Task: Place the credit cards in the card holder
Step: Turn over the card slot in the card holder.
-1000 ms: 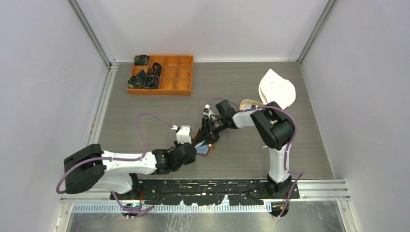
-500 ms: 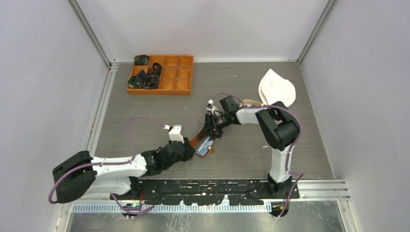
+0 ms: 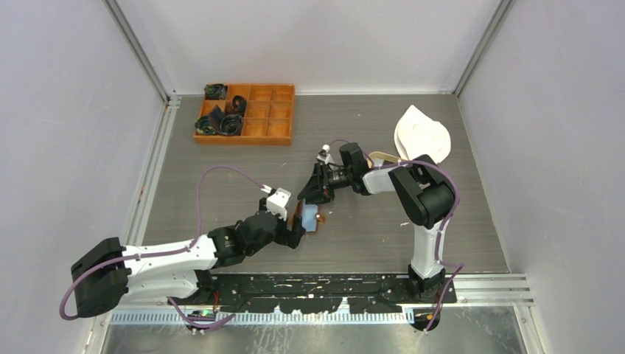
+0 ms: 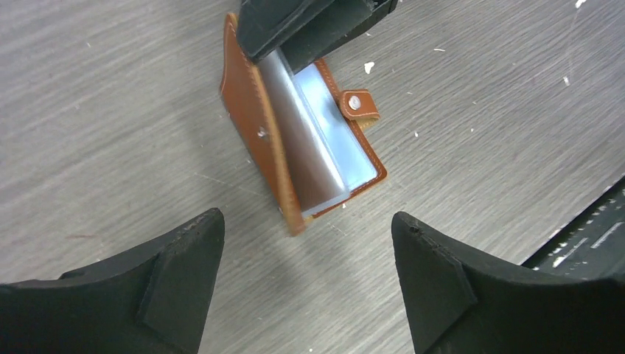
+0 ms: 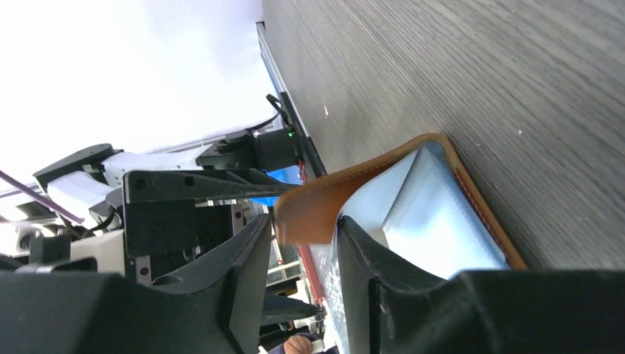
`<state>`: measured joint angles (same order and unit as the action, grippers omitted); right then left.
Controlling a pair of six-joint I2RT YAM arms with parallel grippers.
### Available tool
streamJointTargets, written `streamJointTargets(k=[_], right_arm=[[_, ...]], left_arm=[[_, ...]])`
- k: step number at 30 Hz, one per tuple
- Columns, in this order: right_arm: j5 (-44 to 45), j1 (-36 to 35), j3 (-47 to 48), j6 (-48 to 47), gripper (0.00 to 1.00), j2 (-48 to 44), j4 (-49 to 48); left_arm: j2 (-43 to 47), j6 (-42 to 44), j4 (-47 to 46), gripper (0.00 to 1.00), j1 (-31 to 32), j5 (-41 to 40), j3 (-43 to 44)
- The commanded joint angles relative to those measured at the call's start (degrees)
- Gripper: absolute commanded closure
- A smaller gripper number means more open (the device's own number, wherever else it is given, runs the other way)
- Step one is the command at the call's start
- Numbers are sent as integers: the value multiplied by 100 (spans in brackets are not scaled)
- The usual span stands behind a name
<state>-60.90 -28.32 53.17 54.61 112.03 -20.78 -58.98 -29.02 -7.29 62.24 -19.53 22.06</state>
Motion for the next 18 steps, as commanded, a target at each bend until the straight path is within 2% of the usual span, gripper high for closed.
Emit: streamJointTargets(k=[1, 5, 10, 18], right_arm=[[-133, 19, -4, 414, 56, -10, -633], [-95, 20, 52, 252, 57, 46, -382], [-150, -44, 106, 488, 57, 226, -623], [-219, -82, 106, 602, 58, 199, -750]], left_arm=[[-391, 908, 230, 16, -14, -298, 606], [-906, 910, 958, 16, -19, -728, 1269], [-1429, 602, 1259, 16, -60, -692, 1765], [-2276, 202, 1840, 28, -99, -936, 2403]])
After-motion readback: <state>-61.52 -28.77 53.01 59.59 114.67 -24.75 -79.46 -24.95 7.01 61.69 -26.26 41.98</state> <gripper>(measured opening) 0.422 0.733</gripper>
